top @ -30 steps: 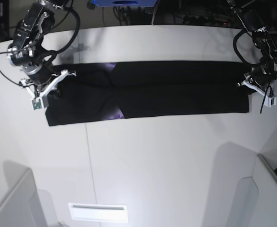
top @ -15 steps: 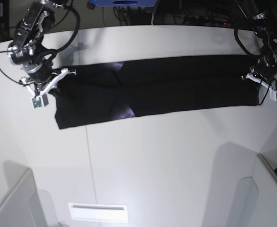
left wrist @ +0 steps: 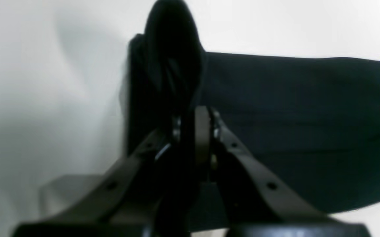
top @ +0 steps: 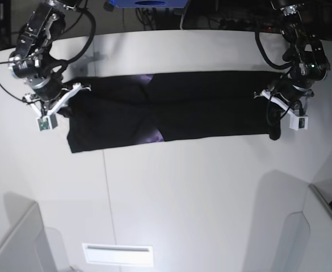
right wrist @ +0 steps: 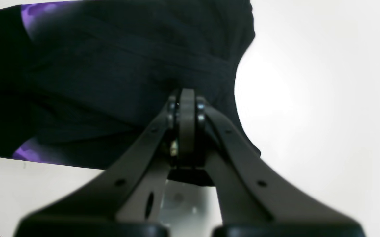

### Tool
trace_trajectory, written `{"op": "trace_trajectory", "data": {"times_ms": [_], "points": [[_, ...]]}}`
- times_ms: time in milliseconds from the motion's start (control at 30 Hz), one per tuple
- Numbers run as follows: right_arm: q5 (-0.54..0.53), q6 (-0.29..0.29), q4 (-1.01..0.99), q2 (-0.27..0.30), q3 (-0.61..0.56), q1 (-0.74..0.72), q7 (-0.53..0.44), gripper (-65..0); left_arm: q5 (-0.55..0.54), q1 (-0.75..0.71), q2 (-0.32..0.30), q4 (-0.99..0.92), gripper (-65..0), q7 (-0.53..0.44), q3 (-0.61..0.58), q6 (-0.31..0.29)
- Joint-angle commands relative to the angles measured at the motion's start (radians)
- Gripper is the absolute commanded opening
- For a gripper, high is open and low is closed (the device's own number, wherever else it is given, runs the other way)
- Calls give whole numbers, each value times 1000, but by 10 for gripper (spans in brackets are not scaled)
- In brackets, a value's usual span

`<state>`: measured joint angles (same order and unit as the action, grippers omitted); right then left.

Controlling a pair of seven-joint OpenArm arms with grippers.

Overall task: Fold the T-shirt properly
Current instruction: 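Grasp the strip end with the left gripper and fold it toward the right gripper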

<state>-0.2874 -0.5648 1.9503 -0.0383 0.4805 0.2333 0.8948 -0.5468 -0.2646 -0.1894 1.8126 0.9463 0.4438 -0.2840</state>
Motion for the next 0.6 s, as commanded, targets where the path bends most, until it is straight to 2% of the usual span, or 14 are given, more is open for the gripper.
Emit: {"op": "trace_trajectory", "data": {"times_ms": [0, 200, 400, 567], "points": [[-14, -2, 18, 4, 2, -7, -19, -650, -8, 4, -11, 20, -650, -16, -12, 2], [-14, -2, 18, 4, 2, -7, -19, -650, -9, 12, -6, 20, -650, -16, -135, 105], [-14, -2, 18, 4, 2, -8, -19, -650, -11, 34, 17, 17, -650, -17, -233, 114], [-14, -2, 18, 4, 2, -8, -19, -650, -9, 44, 46, 17, -650, -17, -297, 151]]}}
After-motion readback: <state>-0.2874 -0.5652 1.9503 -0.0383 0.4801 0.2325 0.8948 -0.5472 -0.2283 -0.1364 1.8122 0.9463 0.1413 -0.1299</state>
